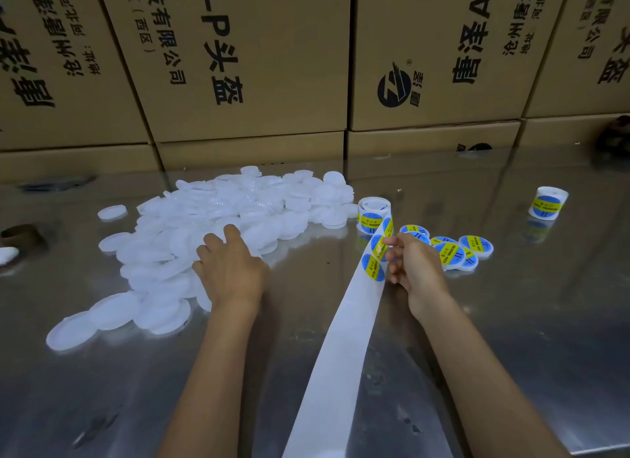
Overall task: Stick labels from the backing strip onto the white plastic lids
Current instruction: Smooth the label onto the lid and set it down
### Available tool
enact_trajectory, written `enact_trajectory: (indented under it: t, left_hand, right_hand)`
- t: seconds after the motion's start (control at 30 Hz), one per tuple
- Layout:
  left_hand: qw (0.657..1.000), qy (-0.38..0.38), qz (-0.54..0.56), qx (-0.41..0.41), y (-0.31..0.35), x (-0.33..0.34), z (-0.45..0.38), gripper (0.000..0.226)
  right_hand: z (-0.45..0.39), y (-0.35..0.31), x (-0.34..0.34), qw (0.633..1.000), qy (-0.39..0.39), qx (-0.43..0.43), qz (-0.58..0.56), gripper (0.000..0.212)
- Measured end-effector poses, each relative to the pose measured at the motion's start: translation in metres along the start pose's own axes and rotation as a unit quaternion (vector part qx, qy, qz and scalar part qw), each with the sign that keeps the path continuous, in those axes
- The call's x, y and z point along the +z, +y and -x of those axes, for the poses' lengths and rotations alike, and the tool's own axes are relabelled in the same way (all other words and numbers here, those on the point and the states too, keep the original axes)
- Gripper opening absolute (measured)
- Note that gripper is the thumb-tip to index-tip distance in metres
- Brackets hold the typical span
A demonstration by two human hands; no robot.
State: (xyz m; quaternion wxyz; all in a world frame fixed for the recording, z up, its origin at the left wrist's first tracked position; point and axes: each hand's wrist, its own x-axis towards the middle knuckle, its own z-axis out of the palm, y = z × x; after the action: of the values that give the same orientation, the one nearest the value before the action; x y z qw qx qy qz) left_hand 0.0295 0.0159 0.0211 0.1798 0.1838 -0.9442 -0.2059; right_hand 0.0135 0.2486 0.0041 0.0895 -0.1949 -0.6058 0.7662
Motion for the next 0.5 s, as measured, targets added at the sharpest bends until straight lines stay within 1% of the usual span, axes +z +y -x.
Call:
enact_trajectory:
  t: [0.1, 0.13, 0.17, 0.2, 0.23, 0.27, 0.3, 0.37, 0.4, 0.43, 0.47, 0.5]
  left_hand:
    - [0.999, 0.01, 0.035, 0.008, -0.002, 0.0, -0.002, 0.046]
    - [0.998, 0.023, 0.058, 0.019, -0.002, 0.0, -0.003, 0.045]
    - [0.993, 0.043, 0.102, 0.036, -0.001, -0.001, -0.003, 0.043]
    - [0.982, 0.059, 0.172, 0.05, 0.001, -0.002, -0.003, 0.039]
    - [0.961, 0.062, 0.265, 0.05, 0.004, -0.003, -0.003, 0.034]
    - [0.929, 0.04, 0.367, 0.027, 0.008, -0.005, -0.004, 0.029]
    - [0.885, -0.002, 0.465, -0.012, 0.013, -0.006, -0.005, 0.025]
    - [0.779, -0.113, 0.609, -0.098, 0.017, -0.008, -0.007, 0.025]
    - [0.724, -0.163, 0.659, -0.123, 0.017, -0.006, -0.006, 0.026]
    - [0.675, -0.205, 0.695, -0.139, 0.016, -0.003, -0.006, 0.027]
    - [0.637, -0.24, 0.717, -0.149, 0.015, 0.0, -0.006, 0.028]
    - [0.609, -0.27, 0.729, -0.156, 0.014, 0.004, -0.005, 0.029]
  right_hand:
    - [0.0, 0.001, 0.0, 1.0, 0.004, -0.01, 0.011, 0.022]
    - [0.0, 0.001, 0.0, 1.0, 0.007, -0.018, 0.023, 0.022]
    - [0.0, 0.002, 0.001, 0.999, 0.012, -0.034, 0.041, 0.023]
    - [0.0, 0.002, 0.001, 0.996, 0.018, -0.058, 0.066, 0.023]
    - [0.0, 0.003, 0.002, 0.991, 0.026, -0.088, 0.097, 0.022]
    - [0.0, 0.004, 0.002, 0.983, 0.038, -0.123, 0.132, 0.02]
    - [0.0, 0.004, 0.001, 0.971, 0.05, -0.163, 0.169, 0.017]
    - [0.001, 0.006, 0.0, 0.934, 0.049, -0.242, 0.26, 0.011]
    - [0.002, 0.009, 0.0, 0.91, 0.03, -0.268, 0.315, 0.014]
    - [0.002, 0.011, 0.0, 0.886, 0.006, -0.28, 0.37, 0.019]
    - [0.002, 0.014, 0.0, 0.864, -0.015, -0.281, 0.418, 0.025]
    - [0.003, 0.017, 0.001, 0.844, -0.03, -0.28, 0.456, 0.028]
